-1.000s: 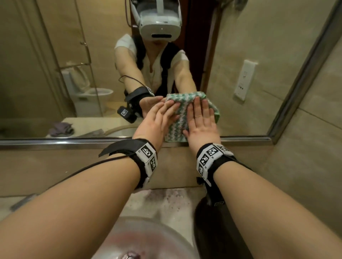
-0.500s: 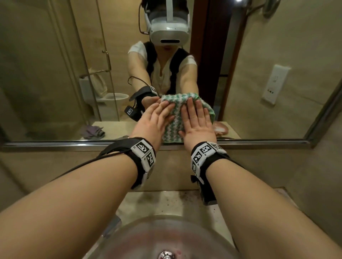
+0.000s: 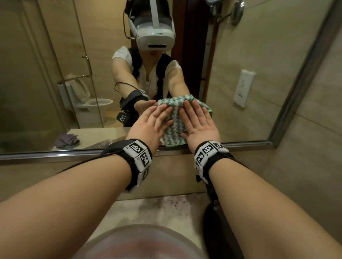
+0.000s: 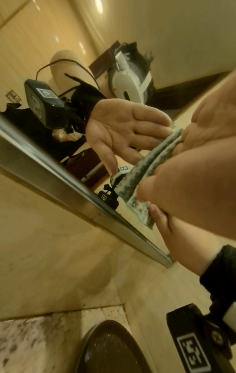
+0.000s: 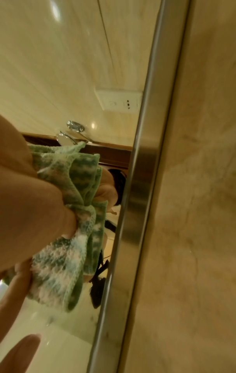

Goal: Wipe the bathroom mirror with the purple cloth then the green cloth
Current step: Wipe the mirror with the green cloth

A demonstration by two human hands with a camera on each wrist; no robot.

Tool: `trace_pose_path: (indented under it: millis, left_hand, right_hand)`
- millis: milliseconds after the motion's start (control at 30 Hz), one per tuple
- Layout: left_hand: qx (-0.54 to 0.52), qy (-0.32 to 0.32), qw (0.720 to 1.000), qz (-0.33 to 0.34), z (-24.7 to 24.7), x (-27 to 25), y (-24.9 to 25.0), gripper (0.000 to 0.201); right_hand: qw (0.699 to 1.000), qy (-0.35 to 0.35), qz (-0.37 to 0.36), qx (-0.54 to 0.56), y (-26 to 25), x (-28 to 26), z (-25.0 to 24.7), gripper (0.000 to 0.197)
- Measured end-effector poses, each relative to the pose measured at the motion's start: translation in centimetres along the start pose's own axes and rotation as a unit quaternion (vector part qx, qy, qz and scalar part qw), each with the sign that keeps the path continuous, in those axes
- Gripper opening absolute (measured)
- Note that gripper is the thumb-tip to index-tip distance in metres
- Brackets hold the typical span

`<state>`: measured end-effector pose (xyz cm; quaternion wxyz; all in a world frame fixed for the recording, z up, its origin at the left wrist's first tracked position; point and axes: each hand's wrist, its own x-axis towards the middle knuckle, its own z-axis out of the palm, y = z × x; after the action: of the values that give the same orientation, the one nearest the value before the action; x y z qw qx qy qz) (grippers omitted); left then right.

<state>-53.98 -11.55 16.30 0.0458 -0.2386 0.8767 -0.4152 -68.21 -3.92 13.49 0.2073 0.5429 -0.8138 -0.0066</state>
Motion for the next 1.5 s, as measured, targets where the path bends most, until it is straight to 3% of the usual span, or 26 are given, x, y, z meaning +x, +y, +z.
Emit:
trace_pose_path:
  millis: [467, 700, 1067, 1333, 1500]
  left_hand:
    - [-0.025, 0.058, 0.997, 0.046, -11.3, 8.8, 8.4, 0.065]
    - [-0.018, 0.070, 0.996, 0.056, -15.1, 11.7, 10.7, 0.065]
    - [0.013, 0.081, 0.994, 0.075, -15.3, 11.6, 9.4, 0.061]
    - [-0.031, 0.101, 0.993, 0.055, -12.9, 9.6, 5.5, 0.064]
    - [-0.040, 0.075, 0.995, 0.057, -10.6, 7.6, 1.9, 0.066]
  right_hand:
    - [0.996, -0.036, 0.075, -0.031, 16.7, -3.4, 1.0, 0.079]
    - [0.990, -0.068, 0.119, -0.040, 20.8, -4.0, 1.0, 0.076]
    - [0.989, -0.066, 0.129, -0.003, 20.1, -4.0, 0.4, 0.080]
    - [0.994, -0.030, 0.103, 0.031, 16.1, -2.7, -1.1, 0.084]
    - [0.995, -0.020, 0.095, 0.031, 11.8, -1.5, -2.2, 0.083]
